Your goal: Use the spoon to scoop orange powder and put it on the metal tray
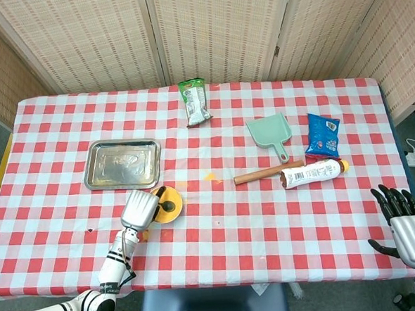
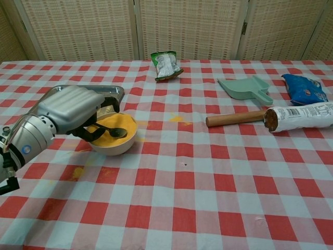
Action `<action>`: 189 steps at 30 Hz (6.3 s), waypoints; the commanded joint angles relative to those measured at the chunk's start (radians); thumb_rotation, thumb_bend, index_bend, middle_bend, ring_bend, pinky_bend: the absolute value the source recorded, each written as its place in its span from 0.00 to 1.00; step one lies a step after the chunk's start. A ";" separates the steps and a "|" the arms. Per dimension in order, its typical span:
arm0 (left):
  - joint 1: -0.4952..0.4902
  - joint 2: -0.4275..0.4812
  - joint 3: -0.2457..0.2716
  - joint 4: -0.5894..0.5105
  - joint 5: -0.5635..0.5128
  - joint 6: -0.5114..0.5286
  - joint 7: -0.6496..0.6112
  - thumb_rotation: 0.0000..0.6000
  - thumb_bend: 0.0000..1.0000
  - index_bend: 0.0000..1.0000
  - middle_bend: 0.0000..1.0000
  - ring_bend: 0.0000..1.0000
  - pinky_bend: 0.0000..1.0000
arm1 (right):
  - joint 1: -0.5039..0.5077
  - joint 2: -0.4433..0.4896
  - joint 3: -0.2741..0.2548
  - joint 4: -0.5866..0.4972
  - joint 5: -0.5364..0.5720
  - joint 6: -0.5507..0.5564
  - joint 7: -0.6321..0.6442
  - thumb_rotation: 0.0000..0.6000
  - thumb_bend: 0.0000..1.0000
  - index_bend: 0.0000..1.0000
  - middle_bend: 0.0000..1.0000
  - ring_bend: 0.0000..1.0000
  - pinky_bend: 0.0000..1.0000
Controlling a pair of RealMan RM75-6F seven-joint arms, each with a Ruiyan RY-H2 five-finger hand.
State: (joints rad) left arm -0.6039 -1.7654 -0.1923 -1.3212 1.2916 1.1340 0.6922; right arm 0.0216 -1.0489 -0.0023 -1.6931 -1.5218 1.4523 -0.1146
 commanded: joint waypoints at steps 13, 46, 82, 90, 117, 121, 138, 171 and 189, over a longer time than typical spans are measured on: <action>0.053 0.102 0.036 -0.049 0.076 0.124 -0.099 1.00 0.43 0.47 1.00 1.00 1.00 | -0.001 -0.001 -0.009 -0.002 -0.016 0.003 -0.001 1.00 0.07 0.00 0.00 0.00 0.00; 0.057 -0.188 0.148 0.797 0.324 0.325 -0.595 1.00 0.43 0.39 1.00 1.00 1.00 | -0.009 -0.023 -0.029 -0.013 -0.058 0.014 -0.056 1.00 0.08 0.00 0.00 0.00 0.00; 0.029 -0.303 0.163 1.060 0.303 0.326 -0.716 1.00 0.43 0.51 1.00 1.00 1.00 | -0.009 -0.023 -0.033 -0.018 -0.059 0.008 -0.064 1.00 0.08 0.00 0.00 0.00 0.00; 0.030 -0.305 0.168 1.062 0.300 0.338 -0.726 1.00 0.43 0.52 1.00 1.00 1.00 | -0.008 -0.023 -0.033 -0.017 -0.056 0.005 -0.065 1.00 0.08 0.00 0.00 0.00 0.00; 0.040 -0.296 0.178 1.041 0.293 0.353 -0.764 1.00 0.43 0.59 1.00 1.00 1.00 | -0.007 -0.025 -0.034 -0.020 -0.052 0.000 -0.076 1.00 0.08 0.00 0.00 0.00 0.00; 0.043 -0.291 0.179 1.032 0.293 0.355 -0.763 1.00 0.43 0.56 1.00 1.00 1.00 | -0.009 -0.025 -0.034 -0.022 -0.053 0.004 -0.079 1.00 0.08 0.00 0.00 0.00 0.00; 0.066 -0.285 0.185 1.015 0.294 0.369 -0.767 1.00 0.43 0.46 1.00 1.00 1.00 | -0.009 -0.025 -0.035 -0.022 -0.055 0.003 -0.081 1.00 0.09 0.00 0.00 0.00 0.00; 0.100 -0.310 0.191 1.031 0.298 0.403 -0.843 1.00 0.43 0.47 1.00 1.00 1.00 | -0.004 -0.031 -0.037 -0.021 -0.051 -0.009 -0.091 1.00 0.09 0.00 0.00 0.00 0.00; 0.101 -0.326 0.188 1.053 0.296 0.408 -0.866 1.00 0.43 0.51 1.00 1.00 1.00 | -0.006 -0.030 -0.040 -0.022 -0.055 -0.007 -0.094 1.00 0.09 0.00 0.00 0.00 0.00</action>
State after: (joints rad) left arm -0.5030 -2.0911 -0.0043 -0.2688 1.5873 1.5418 -0.1739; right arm 0.0155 -1.0786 -0.0426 -1.7148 -1.5766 1.4451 -0.2089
